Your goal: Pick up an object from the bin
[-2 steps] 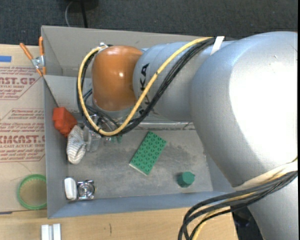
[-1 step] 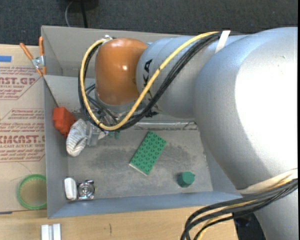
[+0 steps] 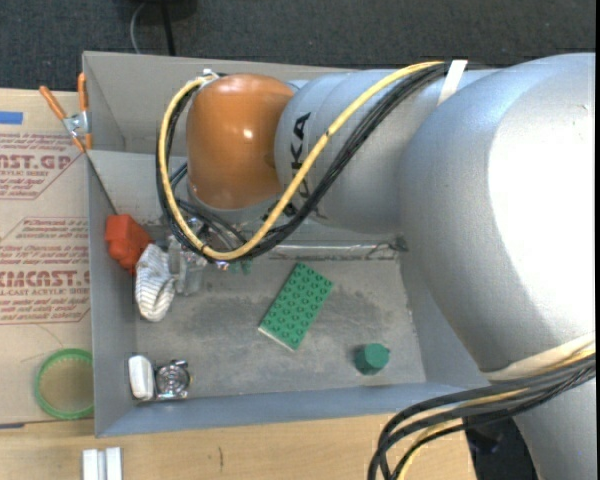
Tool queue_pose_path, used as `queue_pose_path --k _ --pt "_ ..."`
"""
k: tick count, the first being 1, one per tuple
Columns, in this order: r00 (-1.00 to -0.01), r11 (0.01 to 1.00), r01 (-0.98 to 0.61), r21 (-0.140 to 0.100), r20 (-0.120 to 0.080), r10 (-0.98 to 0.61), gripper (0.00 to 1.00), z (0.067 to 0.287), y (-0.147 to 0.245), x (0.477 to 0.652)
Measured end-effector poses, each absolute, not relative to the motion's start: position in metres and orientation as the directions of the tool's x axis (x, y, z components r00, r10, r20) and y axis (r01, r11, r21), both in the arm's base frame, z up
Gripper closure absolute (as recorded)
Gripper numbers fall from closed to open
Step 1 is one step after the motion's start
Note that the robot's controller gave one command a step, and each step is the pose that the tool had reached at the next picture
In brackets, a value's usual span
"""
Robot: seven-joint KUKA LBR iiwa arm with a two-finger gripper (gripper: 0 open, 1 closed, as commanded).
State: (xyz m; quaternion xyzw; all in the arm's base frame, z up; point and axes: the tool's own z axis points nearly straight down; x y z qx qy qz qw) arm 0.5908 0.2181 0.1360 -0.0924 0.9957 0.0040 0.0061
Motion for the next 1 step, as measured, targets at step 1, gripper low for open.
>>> queue_pose_path --k 1 --pt "-0.994 0.994 -0.113 0.006 0.002 -0.113 1.00 0.1488 0.2198 0.5860"
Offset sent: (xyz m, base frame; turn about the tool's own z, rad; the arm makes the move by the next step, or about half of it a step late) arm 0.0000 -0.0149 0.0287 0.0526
